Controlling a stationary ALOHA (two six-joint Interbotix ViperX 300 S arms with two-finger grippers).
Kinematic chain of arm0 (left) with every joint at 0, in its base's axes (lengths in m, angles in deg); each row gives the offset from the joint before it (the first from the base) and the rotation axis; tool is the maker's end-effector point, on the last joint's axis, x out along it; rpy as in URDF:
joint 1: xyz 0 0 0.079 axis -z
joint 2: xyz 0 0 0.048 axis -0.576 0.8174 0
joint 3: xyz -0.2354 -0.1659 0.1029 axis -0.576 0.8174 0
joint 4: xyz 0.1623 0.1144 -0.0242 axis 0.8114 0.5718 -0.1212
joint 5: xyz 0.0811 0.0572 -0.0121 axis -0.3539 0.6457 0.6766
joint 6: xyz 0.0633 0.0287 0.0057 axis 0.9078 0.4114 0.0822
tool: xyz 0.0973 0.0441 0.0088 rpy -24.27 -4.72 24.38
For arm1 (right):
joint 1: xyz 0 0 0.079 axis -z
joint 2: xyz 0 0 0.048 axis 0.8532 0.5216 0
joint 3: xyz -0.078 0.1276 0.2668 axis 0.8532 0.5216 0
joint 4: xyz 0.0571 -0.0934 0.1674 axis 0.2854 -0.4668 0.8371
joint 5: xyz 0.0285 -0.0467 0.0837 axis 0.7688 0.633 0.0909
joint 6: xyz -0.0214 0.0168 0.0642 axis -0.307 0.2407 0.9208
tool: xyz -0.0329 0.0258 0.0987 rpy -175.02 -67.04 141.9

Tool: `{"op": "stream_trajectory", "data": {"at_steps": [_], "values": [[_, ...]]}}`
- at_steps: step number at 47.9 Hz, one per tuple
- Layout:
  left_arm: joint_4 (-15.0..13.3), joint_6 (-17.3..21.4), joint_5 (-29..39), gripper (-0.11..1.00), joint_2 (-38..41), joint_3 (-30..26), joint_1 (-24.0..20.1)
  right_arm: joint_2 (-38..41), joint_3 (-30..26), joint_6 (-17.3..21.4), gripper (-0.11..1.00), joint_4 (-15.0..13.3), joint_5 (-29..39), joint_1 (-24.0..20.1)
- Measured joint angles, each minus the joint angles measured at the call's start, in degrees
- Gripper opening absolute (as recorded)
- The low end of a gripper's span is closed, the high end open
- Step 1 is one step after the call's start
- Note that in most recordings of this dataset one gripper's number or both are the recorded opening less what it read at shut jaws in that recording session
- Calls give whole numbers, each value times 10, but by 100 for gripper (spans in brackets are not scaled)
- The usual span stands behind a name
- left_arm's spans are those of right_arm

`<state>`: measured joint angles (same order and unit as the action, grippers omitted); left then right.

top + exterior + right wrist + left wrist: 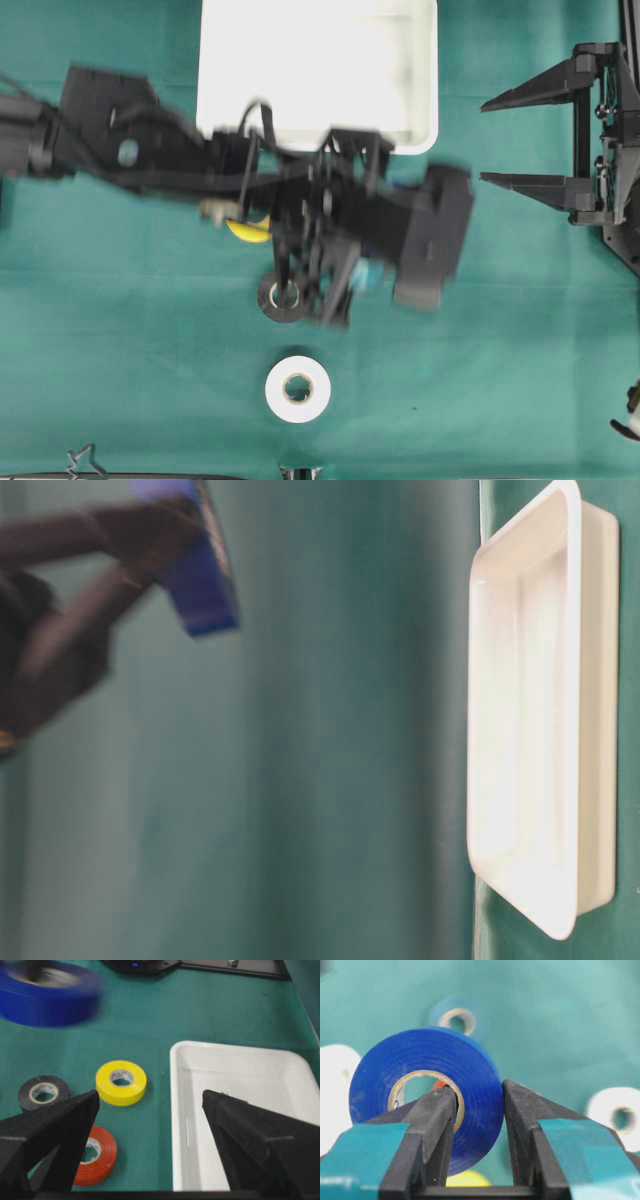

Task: Pick up the tape from a random location and place it into the white case.
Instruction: 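Lift the blue tape roll and carry it over the white tray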

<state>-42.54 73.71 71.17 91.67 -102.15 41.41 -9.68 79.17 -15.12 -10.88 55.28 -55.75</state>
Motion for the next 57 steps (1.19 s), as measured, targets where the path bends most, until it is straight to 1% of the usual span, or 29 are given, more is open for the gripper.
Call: {"op": "stream_trajectory", "data": {"at_steps": [15, 33, 42, 57], "values": [[1, 1, -25, 25, -21, 67, -95, -1, 0, 0, 92, -4, 0, 0], [1, 3, -28, 25, -25, 88, -197, 0, 1, 0, 92, -5, 0, 0], [1, 3, -31, 25, -25, 91, -225, 0, 1, 0, 92, -5, 2, 0], [1, 3, -31, 25, -25, 96, -229, 0, 1, 0, 92, -5, 6, 0]]}}
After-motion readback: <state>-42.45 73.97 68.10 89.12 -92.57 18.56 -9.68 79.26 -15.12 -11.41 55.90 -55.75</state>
